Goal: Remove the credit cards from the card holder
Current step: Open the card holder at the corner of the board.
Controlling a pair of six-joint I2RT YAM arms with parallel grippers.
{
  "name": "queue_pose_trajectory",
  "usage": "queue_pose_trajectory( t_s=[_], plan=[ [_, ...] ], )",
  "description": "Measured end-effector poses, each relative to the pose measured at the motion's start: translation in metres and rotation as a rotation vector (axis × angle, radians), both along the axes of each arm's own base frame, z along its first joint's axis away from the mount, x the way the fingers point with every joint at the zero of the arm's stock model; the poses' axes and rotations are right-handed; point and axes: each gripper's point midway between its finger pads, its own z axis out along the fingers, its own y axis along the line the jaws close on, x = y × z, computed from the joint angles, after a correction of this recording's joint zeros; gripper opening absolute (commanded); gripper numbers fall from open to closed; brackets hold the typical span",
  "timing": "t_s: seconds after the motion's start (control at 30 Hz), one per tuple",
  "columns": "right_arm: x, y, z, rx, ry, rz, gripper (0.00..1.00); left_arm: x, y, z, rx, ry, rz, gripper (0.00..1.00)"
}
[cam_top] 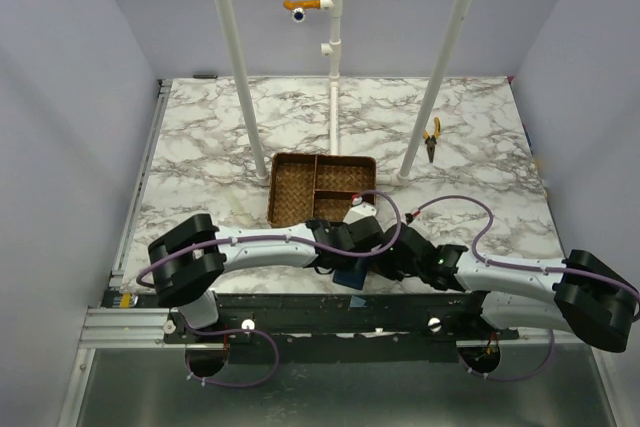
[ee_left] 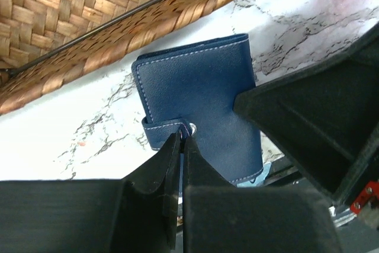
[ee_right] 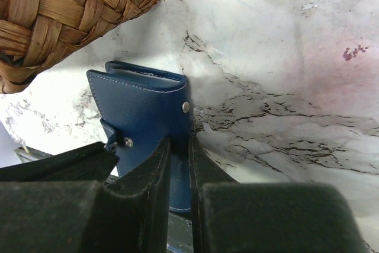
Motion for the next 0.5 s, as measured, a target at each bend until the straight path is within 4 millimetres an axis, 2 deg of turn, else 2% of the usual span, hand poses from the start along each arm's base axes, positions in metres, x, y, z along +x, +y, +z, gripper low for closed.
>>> queue_pose_trajectory(
  t_s=[0.17,0.37,0.5],
  plan=[
    [0.0,0.0,0.0,-0.002,0.001,0.0,0.19,0.001,0.007,0.015,-0.047,-0.008,0.029,0.0],
    [0.002,0.002,0.002,-0.018,0.002,0.011,0.44,0.0,0.017,0.034,-0.098,-0.015,0.059,0.0],
    [0.003,0.002,0.007,-0.045,0.0,0.026,0.49,0.001,0.019,0.047,-0.133,-0.019,0.076,0.0]
  ],
)
